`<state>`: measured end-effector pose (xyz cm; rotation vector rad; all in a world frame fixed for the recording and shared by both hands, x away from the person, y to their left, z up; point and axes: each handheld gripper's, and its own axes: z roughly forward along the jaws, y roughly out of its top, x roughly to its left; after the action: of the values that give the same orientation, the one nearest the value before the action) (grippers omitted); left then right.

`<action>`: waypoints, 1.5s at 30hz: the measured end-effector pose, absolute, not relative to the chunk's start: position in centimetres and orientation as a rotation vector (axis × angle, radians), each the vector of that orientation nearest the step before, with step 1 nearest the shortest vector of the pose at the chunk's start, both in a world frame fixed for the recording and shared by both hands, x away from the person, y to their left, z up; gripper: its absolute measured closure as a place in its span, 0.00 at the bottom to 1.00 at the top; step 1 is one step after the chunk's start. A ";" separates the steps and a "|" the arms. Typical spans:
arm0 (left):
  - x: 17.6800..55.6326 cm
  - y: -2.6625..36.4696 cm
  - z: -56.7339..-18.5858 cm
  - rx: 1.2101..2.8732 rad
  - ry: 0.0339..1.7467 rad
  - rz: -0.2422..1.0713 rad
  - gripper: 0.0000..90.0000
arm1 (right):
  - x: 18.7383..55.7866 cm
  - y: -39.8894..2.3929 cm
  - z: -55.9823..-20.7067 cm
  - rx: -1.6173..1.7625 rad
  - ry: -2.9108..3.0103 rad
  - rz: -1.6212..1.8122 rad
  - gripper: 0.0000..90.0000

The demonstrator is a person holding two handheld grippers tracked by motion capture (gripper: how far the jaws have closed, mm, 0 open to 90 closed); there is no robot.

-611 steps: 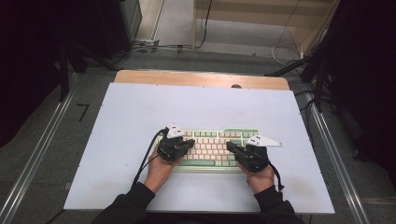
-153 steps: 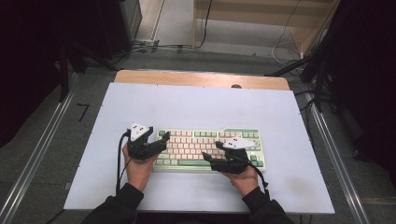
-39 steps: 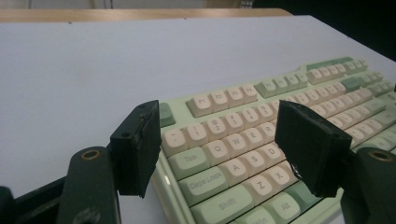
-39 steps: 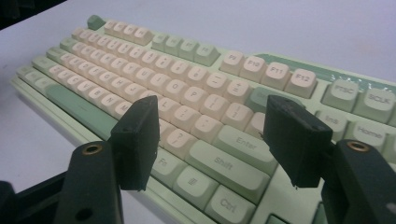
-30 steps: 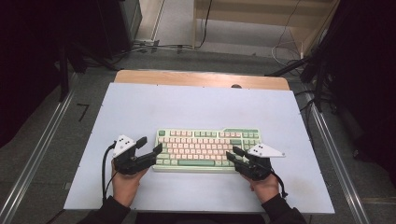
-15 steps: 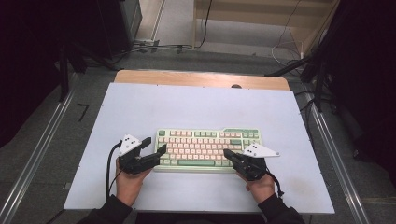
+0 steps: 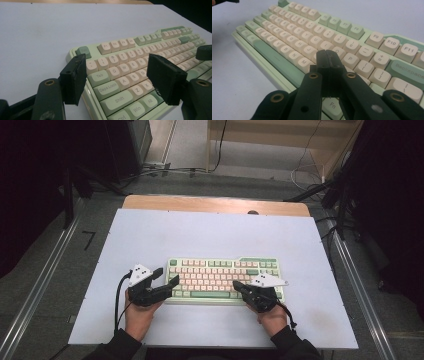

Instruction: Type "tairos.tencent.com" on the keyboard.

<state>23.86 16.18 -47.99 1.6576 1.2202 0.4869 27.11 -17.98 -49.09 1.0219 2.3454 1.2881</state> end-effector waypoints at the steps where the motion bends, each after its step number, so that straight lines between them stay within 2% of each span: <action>1: 23.9 16.2 -48.0 1.661 1.217 0.486 0.37 | 27.2 -18.0 -49.2 1.025 2.348 1.283 0.97; 28: 23.9 16.0 -48.1 1.674 1.215 0.483 0.37 | 27.4 -18.0 -49.5 1.043 2.362 1.282 0.97; 30: 23.9 16.0 -48.1 1.674 1.214 0.482 0.37 | 27.3 -18.3 -48.9 1.038 2.329 1.329 0.91; 32: 23.9 16.1 -48.1 1.672 1.215 0.483 0.37 | 27.3 -18.7 -48.4 1.036 2.295 1.368 0.80; 36: 24.0 15.9 -48.1 1.676 1.212 0.478 0.37 | 27.5 -19.5 -48.0 1.088 2.247 1.407 0.51; 42: 23.9 15.9 -48.1 1.678 1.202 0.479 0.39 | 27.9 -20.0 -48.2 1.138 2.231 1.398 0.36; 45: 23.9 15.8 -48.2 1.686 1.191 0.476 0.42 | 27.9 -20.1 -48.2 1.156 2.209 1.391 0.33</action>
<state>23.92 15.76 -48.16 1.6859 1.1913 0.4758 27.91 -20.07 -48.16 1.1556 2.2090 1.3908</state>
